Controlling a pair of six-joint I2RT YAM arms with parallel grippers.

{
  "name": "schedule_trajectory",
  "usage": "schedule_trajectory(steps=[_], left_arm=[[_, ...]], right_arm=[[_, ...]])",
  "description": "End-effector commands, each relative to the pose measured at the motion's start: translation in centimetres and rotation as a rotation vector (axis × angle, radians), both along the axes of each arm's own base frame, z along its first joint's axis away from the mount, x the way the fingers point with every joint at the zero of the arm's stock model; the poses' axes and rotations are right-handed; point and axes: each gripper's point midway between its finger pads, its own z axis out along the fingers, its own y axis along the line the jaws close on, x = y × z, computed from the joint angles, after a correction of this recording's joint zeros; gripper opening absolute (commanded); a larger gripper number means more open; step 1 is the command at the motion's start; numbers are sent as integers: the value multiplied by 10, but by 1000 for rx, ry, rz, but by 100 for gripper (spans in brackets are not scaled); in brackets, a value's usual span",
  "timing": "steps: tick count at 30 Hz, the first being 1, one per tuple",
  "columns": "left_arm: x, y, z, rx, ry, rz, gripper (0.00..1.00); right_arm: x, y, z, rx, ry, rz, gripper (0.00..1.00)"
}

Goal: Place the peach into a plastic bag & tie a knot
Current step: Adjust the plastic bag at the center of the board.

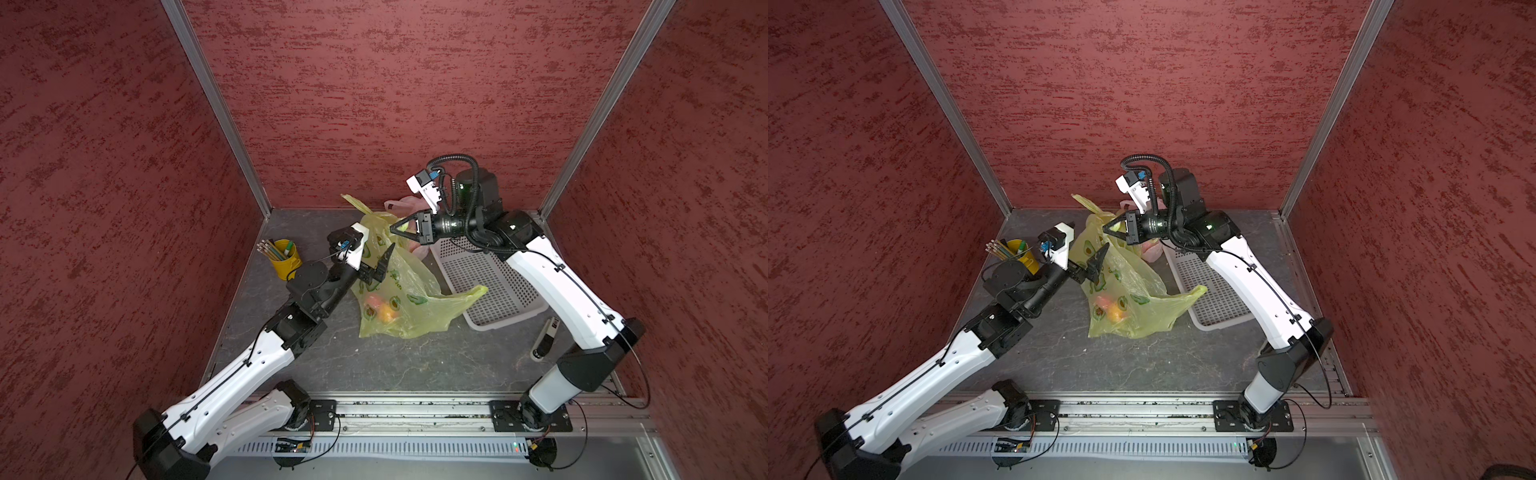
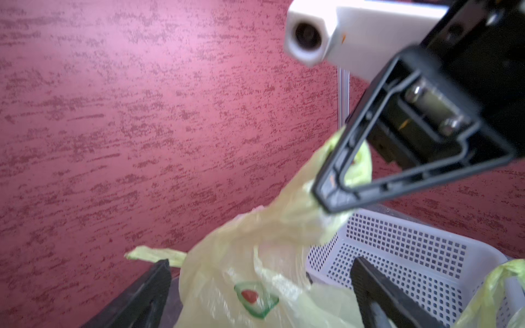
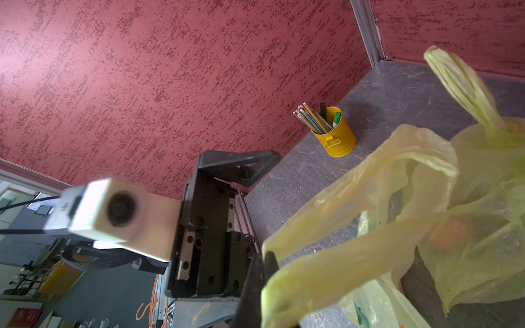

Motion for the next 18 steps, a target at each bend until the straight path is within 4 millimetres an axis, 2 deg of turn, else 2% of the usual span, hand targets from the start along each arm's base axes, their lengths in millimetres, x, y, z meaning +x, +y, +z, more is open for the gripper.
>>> schedule_trajectory(steps=[1,4,7,12,15,18], left_arm=[[7,-19,14,47,-35,-68,100],[18,-38,15,52,-39,-105,100],[29,-49,8,49,-33,-108,100],[47,-46,10,-19,-65,-9,100],[60,-41,6,-32,-59,39,91],[68,-38,-6,-27,-21,44,81]], right_arm=[[-11,2,15,30,-16,40,0],[-13,2,17,33,-15,44,0],[-17,1,21,46,-17,54,0],[-23,1,21,53,-6,69,0],[-24,-1,21,50,-6,65,0],[-26,-4,22,46,-16,51,0]])
